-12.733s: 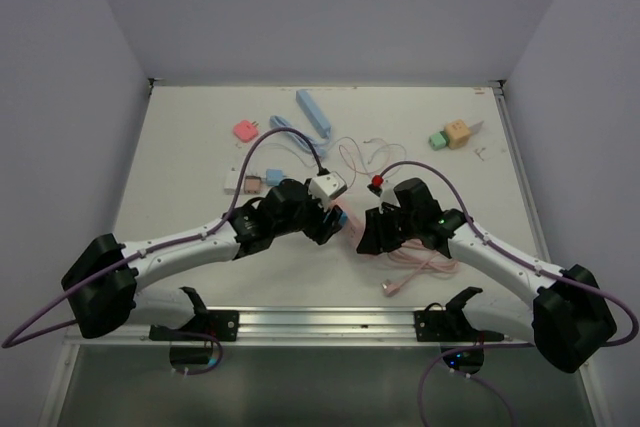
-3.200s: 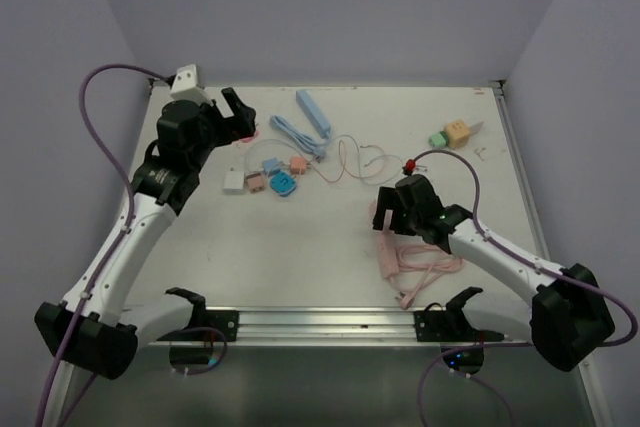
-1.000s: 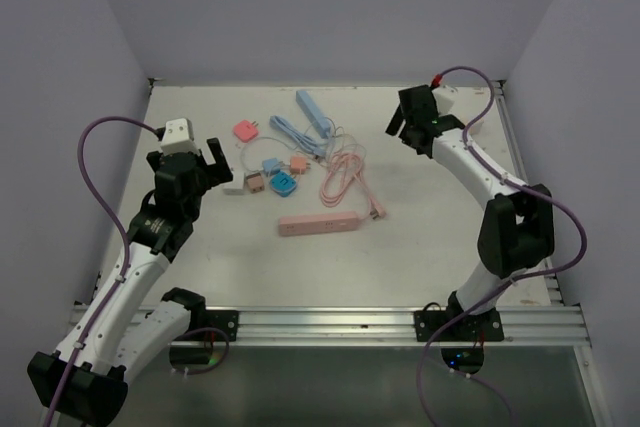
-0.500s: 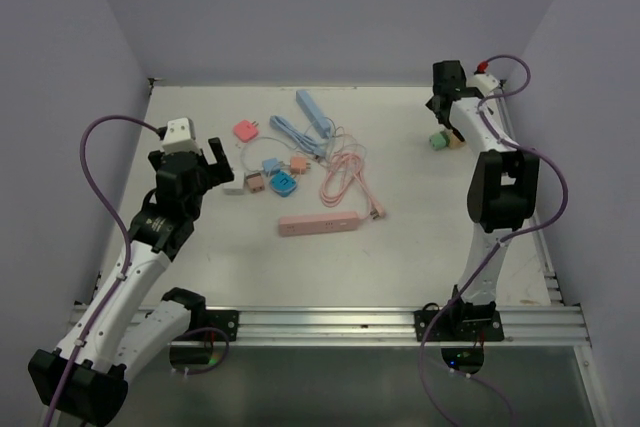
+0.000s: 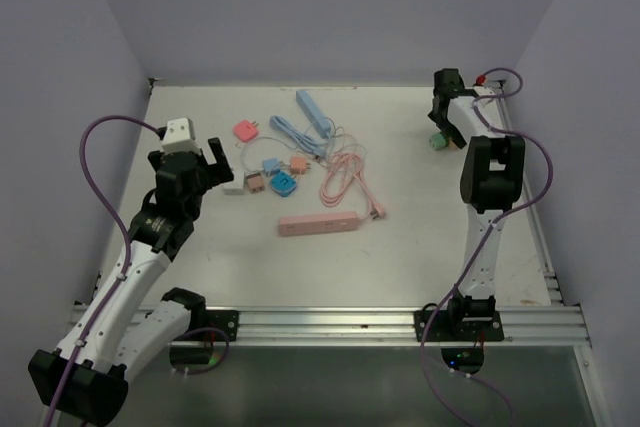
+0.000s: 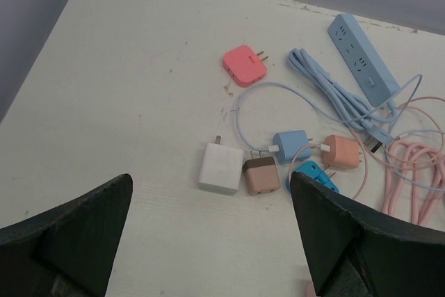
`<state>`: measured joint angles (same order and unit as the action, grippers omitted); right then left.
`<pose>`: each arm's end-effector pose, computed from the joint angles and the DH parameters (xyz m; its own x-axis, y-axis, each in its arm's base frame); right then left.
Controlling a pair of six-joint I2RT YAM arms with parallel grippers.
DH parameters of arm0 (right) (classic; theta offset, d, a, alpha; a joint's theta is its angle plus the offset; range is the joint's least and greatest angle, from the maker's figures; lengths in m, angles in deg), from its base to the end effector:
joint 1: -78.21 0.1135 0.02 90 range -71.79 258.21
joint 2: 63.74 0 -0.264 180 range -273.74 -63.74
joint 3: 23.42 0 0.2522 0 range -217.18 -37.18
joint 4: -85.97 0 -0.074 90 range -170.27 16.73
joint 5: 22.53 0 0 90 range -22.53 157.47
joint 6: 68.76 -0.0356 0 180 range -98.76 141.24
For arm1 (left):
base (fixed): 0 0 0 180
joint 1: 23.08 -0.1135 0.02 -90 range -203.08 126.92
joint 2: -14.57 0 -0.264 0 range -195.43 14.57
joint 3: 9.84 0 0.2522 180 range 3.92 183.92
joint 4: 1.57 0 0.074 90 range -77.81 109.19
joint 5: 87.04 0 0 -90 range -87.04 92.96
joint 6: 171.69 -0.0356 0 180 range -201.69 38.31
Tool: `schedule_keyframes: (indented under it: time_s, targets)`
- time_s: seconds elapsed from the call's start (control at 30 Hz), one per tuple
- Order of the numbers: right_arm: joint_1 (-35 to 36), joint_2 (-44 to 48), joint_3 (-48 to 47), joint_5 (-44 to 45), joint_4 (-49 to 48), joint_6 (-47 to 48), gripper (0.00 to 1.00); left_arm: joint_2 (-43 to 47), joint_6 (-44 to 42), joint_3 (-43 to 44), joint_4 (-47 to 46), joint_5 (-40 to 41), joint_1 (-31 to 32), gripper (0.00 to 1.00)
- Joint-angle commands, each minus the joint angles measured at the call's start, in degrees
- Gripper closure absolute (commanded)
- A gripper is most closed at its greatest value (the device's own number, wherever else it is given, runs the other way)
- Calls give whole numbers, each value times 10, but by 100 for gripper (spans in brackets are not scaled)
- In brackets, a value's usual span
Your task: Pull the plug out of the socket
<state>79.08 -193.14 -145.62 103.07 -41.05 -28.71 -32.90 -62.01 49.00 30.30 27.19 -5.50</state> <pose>0.4892 -0.0133 0.1966 -0.3461 0.6172 -0.7066 0.8424 0.5360 0.0557 0.1841 -0.0430 0.3205 -0.2837 -0.2323 -0.9304 -0.1981 0.9635 -0.1801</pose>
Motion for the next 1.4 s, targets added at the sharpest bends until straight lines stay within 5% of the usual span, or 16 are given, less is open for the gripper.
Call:
schedule_keyframes:
  time_s: [0.0, 0.27, 0.77, 1.03, 1.23, 1.37]
  targets:
    - [-6, -15, -22, -1, 0, -17, 4, 0, -14, -10, -21, -1, -8, 1]
    - [-6, -19, -20, 1, -15, 8, 13, 0, -14, -11, -23, -8, -18, 1]
    - [-37, 4, 7, -25, -41, 6, 15, -2, -14, -12, -24, -13, -19, 2]
    - [-38, 26, 37, -53, -65, 33, 49, -5, -14, -13, -25, -16, -19, 2]
    - [-29, 66, 102, -119, -105, 100, 88, -4, -15, -13, -26, -30, -24, 2]
    - [-14, 109, 181, -170, -123, 146, 100, -4, -15, -15, -32, -48, -26, 2]
